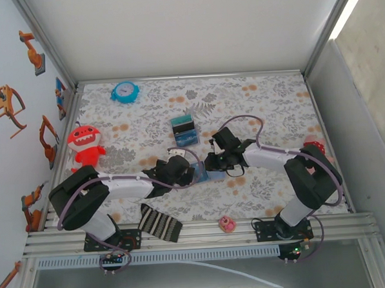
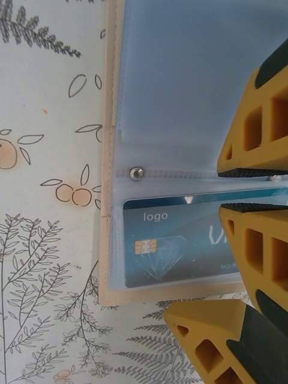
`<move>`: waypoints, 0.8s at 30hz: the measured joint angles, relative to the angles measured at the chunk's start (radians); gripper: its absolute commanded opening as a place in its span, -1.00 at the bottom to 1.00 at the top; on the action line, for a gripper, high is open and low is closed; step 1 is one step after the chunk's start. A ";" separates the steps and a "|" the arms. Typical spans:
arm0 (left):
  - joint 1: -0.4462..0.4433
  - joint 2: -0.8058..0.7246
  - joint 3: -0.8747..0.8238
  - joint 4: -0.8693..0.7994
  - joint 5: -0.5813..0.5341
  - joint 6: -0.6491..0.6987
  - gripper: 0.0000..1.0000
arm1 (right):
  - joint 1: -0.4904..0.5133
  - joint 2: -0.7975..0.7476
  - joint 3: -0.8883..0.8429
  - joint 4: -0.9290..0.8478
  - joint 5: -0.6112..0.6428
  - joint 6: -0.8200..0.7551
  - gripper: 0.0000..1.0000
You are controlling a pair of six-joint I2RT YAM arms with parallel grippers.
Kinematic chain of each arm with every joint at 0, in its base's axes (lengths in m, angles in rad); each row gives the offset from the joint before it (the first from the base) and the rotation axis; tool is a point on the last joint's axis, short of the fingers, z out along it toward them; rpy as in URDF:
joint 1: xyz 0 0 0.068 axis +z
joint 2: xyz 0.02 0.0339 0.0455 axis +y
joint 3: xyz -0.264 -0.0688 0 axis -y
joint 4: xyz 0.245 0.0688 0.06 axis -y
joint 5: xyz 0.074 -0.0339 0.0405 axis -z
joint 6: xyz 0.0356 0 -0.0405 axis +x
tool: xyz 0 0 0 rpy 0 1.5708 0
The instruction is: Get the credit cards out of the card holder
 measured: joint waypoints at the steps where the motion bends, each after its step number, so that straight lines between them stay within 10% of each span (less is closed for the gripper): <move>1: 0.000 0.002 0.002 0.001 0.000 0.000 0.94 | 0.000 0.006 0.000 0.008 -0.008 0.002 -0.60; 24: -0.007 0.050 0.034 -0.022 -0.012 0.016 0.94 | 0.000 0.078 -0.001 0.079 -0.061 0.024 -0.61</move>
